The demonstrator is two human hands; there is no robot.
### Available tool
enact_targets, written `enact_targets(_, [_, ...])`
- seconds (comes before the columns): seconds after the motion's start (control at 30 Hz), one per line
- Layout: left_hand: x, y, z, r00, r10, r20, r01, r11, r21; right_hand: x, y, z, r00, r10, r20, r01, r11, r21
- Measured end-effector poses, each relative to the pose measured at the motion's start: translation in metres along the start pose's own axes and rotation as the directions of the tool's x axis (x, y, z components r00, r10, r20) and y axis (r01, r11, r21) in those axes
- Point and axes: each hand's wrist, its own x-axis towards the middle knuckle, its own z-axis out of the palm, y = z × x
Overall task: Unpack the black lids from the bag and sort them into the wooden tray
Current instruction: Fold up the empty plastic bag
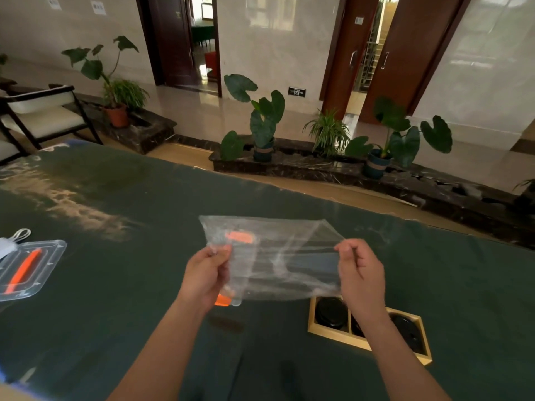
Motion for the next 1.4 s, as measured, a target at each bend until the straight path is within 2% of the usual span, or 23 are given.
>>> enact_targets(0.03, [0.000, 0.001, -0.001, 0.998, 0.057, -0.009, -0.057, 0.998, 0.006, -0.006, 0.004, -0.002, 0.999, 0.031, -0.013, -0.031, 0.999, 0.028])
enact_targets(0.07, [-0.001, 0.002, -0.002, 0.995, 0.098, 0.007, -0.098, 0.995, 0.002, -0.011, 0.008, -0.005, 0.994, 0.111, 0.005, -0.110, 0.981, 0.157])
enact_targets(0.1, [-0.003, 0.003, -0.001, 0.991, 0.124, 0.041, -0.123, 0.992, -0.030, -0.014, 0.011, -0.008, 0.970, 0.231, 0.068, -0.240, 0.903, 0.357])
enact_targets(0.13, [-0.004, 0.004, -0.001, 0.988, 0.130, 0.086, -0.122, 0.989, -0.087, -0.014, 0.014, -0.011, 0.920, 0.358, 0.159, -0.383, 0.737, 0.557])
enact_targets(0.17, [-0.007, 0.006, 0.001, 0.984, 0.121, 0.133, -0.103, 0.985, -0.138, -0.012, 0.019, -0.015, 0.851, 0.451, 0.270, -0.503, 0.549, 0.667])
enact_targets(0.2, [-0.009, 0.009, 0.002, 0.979, 0.112, 0.173, -0.082, 0.982, -0.170, -0.008, 0.029, -0.018, 0.774, 0.525, 0.355, -0.600, 0.426, 0.677])
enact_targets(0.23, [-0.011, 0.011, 0.003, 0.973, 0.108, 0.206, -0.070, 0.981, -0.183, -0.003, 0.036, -0.017, 0.700, 0.572, 0.427, -0.689, 0.384, 0.615])
enact_targets(0.3, [-0.014, 0.010, 0.006, 0.961, 0.115, 0.252, -0.074, 0.983, -0.166, 0.000, 0.042, -0.008, 0.595, 0.567, 0.570, -0.804, 0.403, 0.438])
enact_targets(0.37, [-0.017, 0.005, 0.012, 0.948, 0.116, 0.295, -0.077, 0.987, -0.141, 0.006, 0.030, 0.008, 0.523, 0.446, 0.727, -0.815, 0.511, 0.272])
enact_targets(0.4, [-0.018, 0.002, 0.016, 0.943, 0.108, 0.315, -0.072, 0.990, -0.124, 0.010, 0.023, 0.016, 0.521, 0.427, 0.739, -0.800, 0.547, 0.247])
enact_targets(0.47, [-0.017, -0.003, 0.017, 0.941, 0.087, 0.328, -0.063, 0.995, -0.083, 0.013, 0.020, 0.029, 0.509, 0.346, 0.788, -0.820, 0.473, 0.322])
enact_targets(0.5, [-0.016, -0.005, 0.014, 0.946, 0.087, 0.313, -0.072, 0.996, -0.061, 0.013, 0.015, 0.030, 0.570, 0.324, 0.755, -0.781, 0.499, 0.376])
enact_targets(0.53, [-0.014, -0.005, 0.009, 0.954, 0.096, 0.283, -0.092, 0.995, -0.030, 0.013, 0.013, 0.029, 0.610, 0.375, 0.698, -0.764, 0.511, 0.394])
enact_targets(0.63, [-0.008, 0.000, -0.013, 0.971, 0.161, 0.175, -0.184, 0.974, 0.129, 0.018, 0.014, 0.013, 0.772, 0.497, 0.397, -0.602, 0.772, 0.203])
enact_targets(0.7, [-0.007, 0.001, -0.019, 0.970, 0.177, 0.167, -0.211, 0.953, 0.218, 0.020, 0.016, 0.000, 0.812, 0.494, 0.309, -0.549, 0.826, 0.123])
enact_targets(0.83, [-0.008, -0.001, -0.019, 0.982, 0.148, 0.113, -0.175, 0.943, 0.285, 0.017, 0.022, -0.023, 0.794, 0.499, 0.347, -0.556, 0.827, 0.082])
enact_targets(1.0, [-0.016, 0.009, -0.014, 0.968, 0.216, 0.127, -0.248, 0.898, 0.364, 0.017, 0.031, -0.041, 0.780, 0.533, 0.329, -0.618, 0.739, 0.268])
enact_targets(1.07, [-0.018, 0.009, -0.008, 0.960, 0.258, 0.113, -0.282, 0.877, 0.390, 0.012, 0.031, -0.030, 0.694, 0.572, 0.437, -0.717, 0.599, 0.356])
enact_targets(1.13, [-0.018, 0.006, -0.003, 0.953, 0.286, 0.094, -0.300, 0.866, 0.400, 0.001, 0.022, -0.017, 0.598, 0.569, 0.565, -0.788, 0.546, 0.284])
enact_targets(1.2, [-0.018, 0.001, -0.001, 0.947, 0.312, 0.072, -0.312, 0.850, 0.423, -0.009, 0.012, -0.009, 0.575, 0.558, 0.598, -0.782, 0.589, 0.203])
enact_targets(1.3, [-0.018, -0.003, -0.006, 0.942, 0.329, 0.065, -0.318, 0.819, 0.477, -0.015, 0.013, -0.006, 0.608, 0.547, 0.576, -0.731, 0.668, 0.137])
enact_targets(1.33, [-0.019, -0.001, -0.009, 0.954, 0.289, 0.073, -0.289, 0.840, 0.460, -0.014, 0.014, -0.007, 0.620, 0.534, 0.574, -0.706, 0.699, 0.111])
enact_targets(1.4, [-0.023, 0.005, -0.022, 0.985, 0.121, 0.121, -0.156, 0.928, 0.340, -0.014, 0.016, -0.011, 0.642, 0.505, 0.577, -0.657, 0.750, 0.075])
